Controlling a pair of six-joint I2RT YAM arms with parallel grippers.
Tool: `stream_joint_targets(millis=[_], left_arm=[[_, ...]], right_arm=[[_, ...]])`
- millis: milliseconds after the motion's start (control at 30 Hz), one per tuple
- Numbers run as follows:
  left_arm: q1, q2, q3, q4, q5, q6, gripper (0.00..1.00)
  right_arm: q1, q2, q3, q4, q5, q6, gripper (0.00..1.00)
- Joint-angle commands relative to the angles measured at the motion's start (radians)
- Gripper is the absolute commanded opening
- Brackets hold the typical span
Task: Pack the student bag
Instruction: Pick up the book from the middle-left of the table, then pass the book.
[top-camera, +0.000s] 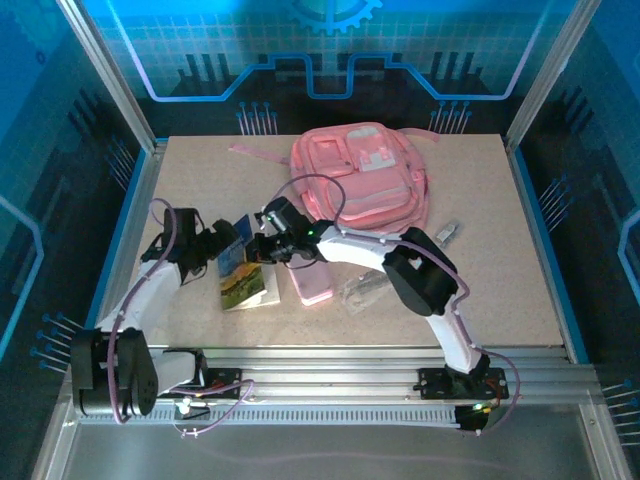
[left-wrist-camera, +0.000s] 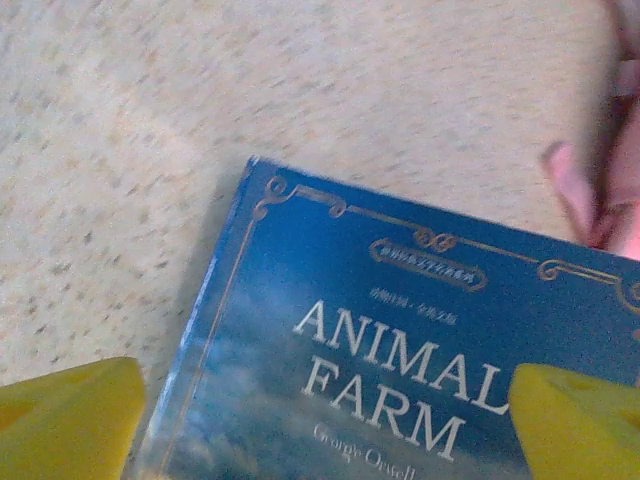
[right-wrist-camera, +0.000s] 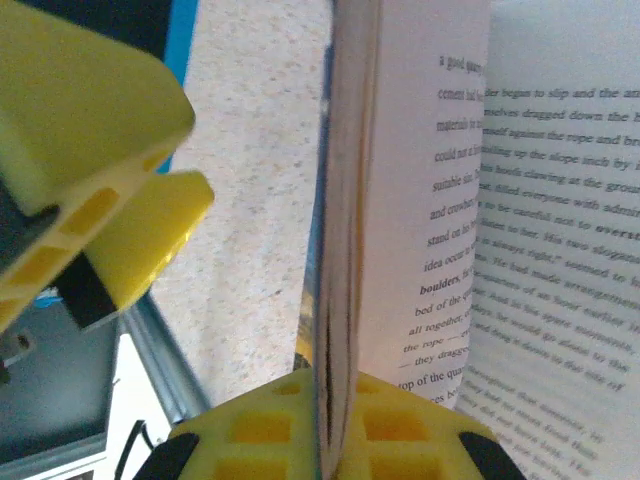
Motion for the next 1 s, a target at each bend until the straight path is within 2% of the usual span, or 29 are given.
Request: stream_joint_targets(millis=[0, 167, 333, 467, 600, 800, 867, 967], left_arm=[[0.003, -0.024, 0.011, 0.045, 0.084, 0.014, 0.99], [0.002, 0.001, -0.012, 0.09, 0.121, 0.02, 0.99], [0.001, -0.03, -0.129, 0.343, 0.277, -0.037, 0.99], [-0.003, -0.046, -0.2, 0.472, 0.308, -0.098, 0.98], [-0.019, 0.0, -0.232, 0.538, 0.344, -0.12, 0.95], [-0.076, 0.074, -0.232, 0.644, 0.369, -0.151, 0.81], [-0.077, 0.09, -0.22, 0.657, 0.368, -0.16, 0.72], [-0.077, 0.094, -0.193, 0.648, 0.37, -0.156, 0.54]], right_arm=[[-0.063, -0.121, -0.053, 0.115, -0.129, 0.001, 0.0], [-0.125, -0.171, -0.158, 0.274, -0.223, 0.075, 0.0], [-0.172, -0.168, -0.237, 0.403, -0.28, 0.148, 0.0], [-0.199, -0.151, -0.284, 0.524, -0.316, 0.209, 0.0], [-0.214, -0.143, -0.323, 0.6, -0.333, 0.236, 0.0], [-0.228, -0.125, -0.353, 0.645, -0.339, 0.267, 0.0], [-0.231, -0.123, -0.361, 0.651, -0.339, 0.27, 0.0], [-0.236, -0.122, -0.37, 0.641, -0.338, 0.263, 0.0]])
